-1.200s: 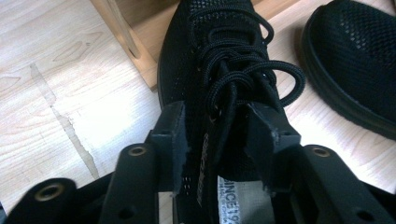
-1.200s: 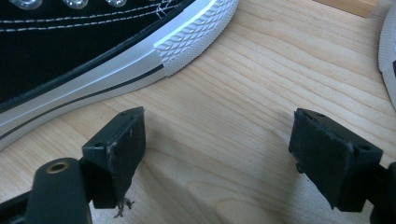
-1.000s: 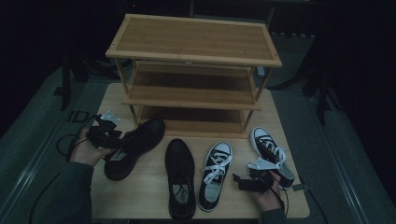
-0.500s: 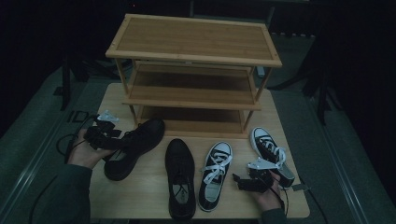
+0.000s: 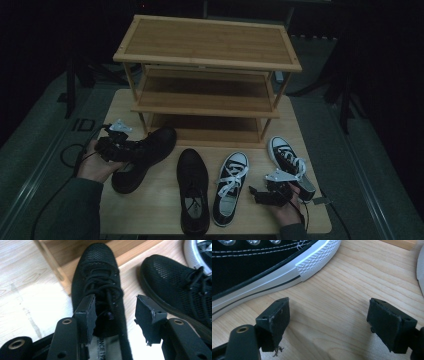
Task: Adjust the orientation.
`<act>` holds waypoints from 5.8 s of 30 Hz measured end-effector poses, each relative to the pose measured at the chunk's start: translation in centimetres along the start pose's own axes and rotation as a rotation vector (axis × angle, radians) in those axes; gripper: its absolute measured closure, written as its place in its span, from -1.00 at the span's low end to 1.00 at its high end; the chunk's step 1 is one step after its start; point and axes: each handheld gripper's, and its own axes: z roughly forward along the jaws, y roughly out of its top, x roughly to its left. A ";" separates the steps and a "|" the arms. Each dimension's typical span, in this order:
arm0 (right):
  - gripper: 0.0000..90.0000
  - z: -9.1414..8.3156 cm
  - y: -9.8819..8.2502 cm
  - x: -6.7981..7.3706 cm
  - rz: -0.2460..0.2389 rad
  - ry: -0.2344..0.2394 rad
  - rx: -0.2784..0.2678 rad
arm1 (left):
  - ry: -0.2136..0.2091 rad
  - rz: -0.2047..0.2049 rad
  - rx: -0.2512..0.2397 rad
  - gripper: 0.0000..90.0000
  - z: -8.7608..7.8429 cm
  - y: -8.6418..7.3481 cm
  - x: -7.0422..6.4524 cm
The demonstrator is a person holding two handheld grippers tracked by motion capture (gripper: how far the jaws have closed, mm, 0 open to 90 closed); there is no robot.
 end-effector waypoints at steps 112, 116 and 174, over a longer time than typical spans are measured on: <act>-0.60 0.0 0.0 0.1 -0.006 0.008 0.001 | -0.033 0.167 0.185 0.91 3.5 0.6 -11.7; -0.60 0.0 0.0 0.1 -0.006 0.008 0.001 | 0.005 0.146 0.175 0.92 3.5 0.6 -10.8; -0.60 0.0 0.0 0.1 -0.007 0.009 0.001 | 0.082 -0.100 0.130 -0.11 3.4 -2.1 -3.0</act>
